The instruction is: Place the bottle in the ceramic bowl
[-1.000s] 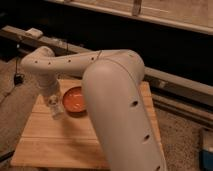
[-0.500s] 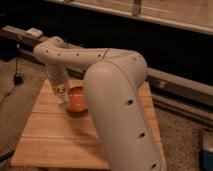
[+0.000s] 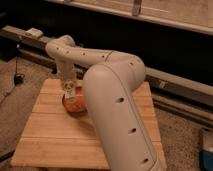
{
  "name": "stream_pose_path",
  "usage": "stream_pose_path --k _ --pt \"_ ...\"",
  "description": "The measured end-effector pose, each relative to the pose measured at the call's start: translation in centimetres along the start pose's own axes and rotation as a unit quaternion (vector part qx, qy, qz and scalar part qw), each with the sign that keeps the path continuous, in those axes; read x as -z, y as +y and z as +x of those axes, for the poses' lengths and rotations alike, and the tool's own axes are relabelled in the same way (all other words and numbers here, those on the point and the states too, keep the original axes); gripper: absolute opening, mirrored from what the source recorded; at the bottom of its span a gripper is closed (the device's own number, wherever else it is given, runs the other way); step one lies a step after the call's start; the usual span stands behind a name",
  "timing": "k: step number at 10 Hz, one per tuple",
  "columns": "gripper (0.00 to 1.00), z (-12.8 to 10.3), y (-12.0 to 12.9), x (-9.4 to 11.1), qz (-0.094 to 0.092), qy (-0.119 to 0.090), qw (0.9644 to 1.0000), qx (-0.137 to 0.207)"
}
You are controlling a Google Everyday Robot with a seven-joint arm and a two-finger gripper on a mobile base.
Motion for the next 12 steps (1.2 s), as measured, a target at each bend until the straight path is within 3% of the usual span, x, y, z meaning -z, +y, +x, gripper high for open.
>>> stream_pose_path --k 5,12 --pt "0.76 -0.1 -1.3 -1.7 0.003 0.008 0.9999 -0.014" --pt "0.8 0.2 -1.6 -2.1 0.0 0.007 0.9998 -0.017"
